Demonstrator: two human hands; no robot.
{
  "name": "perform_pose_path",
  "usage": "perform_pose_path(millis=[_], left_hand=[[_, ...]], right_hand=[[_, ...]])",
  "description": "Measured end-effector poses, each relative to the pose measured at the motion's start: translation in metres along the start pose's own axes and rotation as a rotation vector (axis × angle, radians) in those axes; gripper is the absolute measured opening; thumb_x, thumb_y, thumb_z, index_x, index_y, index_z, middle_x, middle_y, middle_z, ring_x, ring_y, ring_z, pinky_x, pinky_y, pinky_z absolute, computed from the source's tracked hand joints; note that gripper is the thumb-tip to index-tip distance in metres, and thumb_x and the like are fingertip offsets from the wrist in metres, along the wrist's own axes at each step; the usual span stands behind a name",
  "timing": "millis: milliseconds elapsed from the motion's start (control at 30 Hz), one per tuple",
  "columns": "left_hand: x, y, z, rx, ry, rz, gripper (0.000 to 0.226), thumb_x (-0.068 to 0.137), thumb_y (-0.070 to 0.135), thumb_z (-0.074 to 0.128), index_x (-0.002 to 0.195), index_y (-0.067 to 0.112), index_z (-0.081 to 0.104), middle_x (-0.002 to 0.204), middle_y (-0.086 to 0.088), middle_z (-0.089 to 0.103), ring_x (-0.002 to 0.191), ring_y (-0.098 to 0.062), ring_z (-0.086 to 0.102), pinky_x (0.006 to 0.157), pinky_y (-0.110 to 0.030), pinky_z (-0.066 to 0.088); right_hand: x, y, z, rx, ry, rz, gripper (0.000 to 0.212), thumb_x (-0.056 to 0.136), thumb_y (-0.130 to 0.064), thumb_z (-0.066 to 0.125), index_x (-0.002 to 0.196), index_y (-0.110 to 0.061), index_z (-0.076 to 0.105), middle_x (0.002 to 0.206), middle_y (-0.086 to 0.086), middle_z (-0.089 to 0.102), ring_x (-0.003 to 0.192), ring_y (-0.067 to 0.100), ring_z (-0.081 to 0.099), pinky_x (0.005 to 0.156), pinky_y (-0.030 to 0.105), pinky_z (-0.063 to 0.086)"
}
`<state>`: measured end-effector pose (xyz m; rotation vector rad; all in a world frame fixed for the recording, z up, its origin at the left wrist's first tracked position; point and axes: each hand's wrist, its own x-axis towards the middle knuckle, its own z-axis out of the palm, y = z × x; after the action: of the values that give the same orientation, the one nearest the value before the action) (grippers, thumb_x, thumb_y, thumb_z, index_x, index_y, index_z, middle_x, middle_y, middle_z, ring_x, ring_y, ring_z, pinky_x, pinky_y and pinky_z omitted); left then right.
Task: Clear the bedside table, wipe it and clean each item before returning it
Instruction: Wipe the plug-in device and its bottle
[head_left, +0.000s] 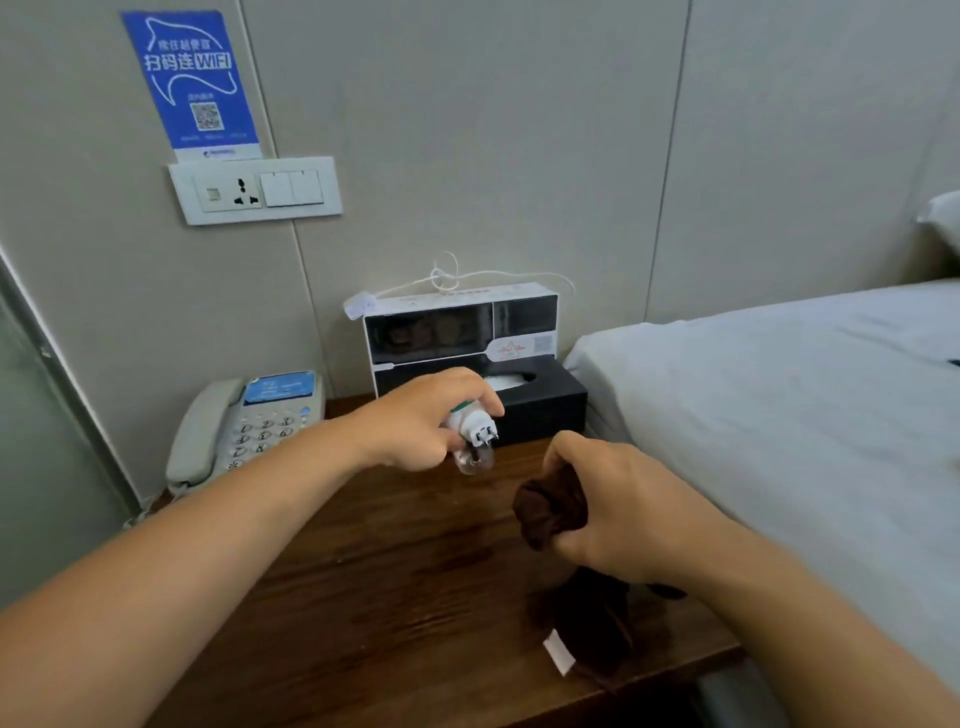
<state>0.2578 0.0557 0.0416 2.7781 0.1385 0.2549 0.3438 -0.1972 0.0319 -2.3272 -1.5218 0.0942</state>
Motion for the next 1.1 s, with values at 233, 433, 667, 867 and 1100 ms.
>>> perform_pose_path(millis=[233,433,667,867,1100], left_hand=[[0.074,0.014,0.021,0.137,-0.132,0.212,0.05,0.085,-0.001,0.074,0.122,0.031,0.062,0.121,0.014,0.055,0.111,-0.007,0.052,0.098,-0.028,0.043],[0.087,0.008,0.039,0.187,-0.193,0.312,0.055,0.089,-0.013,0.062,0.124,0.028,0.059,0.148,0.01,0.053,0.153,-0.007,0.024,0.117,-0.045,0.038],[0.076,0.021,0.025,0.146,-0.12,0.109,0.095,0.078,-0.019,0.05,0.15,0.042,0.042,0.17,0.014,0.016,0.155,-0.006,0.012,0.12,-0.028,0.027],[0.095,0.042,0.037,0.27,0.003,-0.252,0.062,0.09,0.077,0.049,0.131,0.031,0.052,0.123,0.009,0.061,0.106,-0.017,0.062,0.08,-0.035,0.052],[0.102,0.041,0.027,0.105,-0.158,-0.156,0.062,0.083,0.033,0.076,0.141,0.038,0.057,0.134,0.003,0.064,0.108,-0.013,0.062,0.092,-0.034,0.054]], right_hand=[[-0.001,0.011,0.0,-0.028,-0.02,-0.046,0.045,0.078,-0.043,0.079,0.114,-0.031,0.054,0.103,-0.008,0.061,0.09,0.015,0.059,0.071,0.03,0.051],[0.002,0.014,0.001,-0.014,-0.008,-0.059,0.043,0.079,-0.046,0.077,0.112,-0.03,0.055,0.101,-0.009,0.06,0.086,0.015,0.059,0.071,0.034,0.054],[0.004,0.013,0.002,-0.035,-0.06,-0.079,0.044,0.081,-0.045,0.079,0.115,-0.031,0.054,0.103,-0.008,0.058,0.088,0.012,0.056,0.062,0.022,0.041],[0.008,0.008,0.005,-0.062,-0.068,-0.104,0.045,0.083,-0.046,0.078,0.115,-0.03,0.052,0.104,-0.008,0.056,0.09,0.014,0.055,0.066,0.025,0.043],[0.001,0.015,-0.002,-0.024,-0.044,-0.069,0.043,0.083,-0.045,0.078,0.116,-0.032,0.054,0.101,-0.008,0.059,0.088,0.012,0.058,0.066,0.026,0.049]])
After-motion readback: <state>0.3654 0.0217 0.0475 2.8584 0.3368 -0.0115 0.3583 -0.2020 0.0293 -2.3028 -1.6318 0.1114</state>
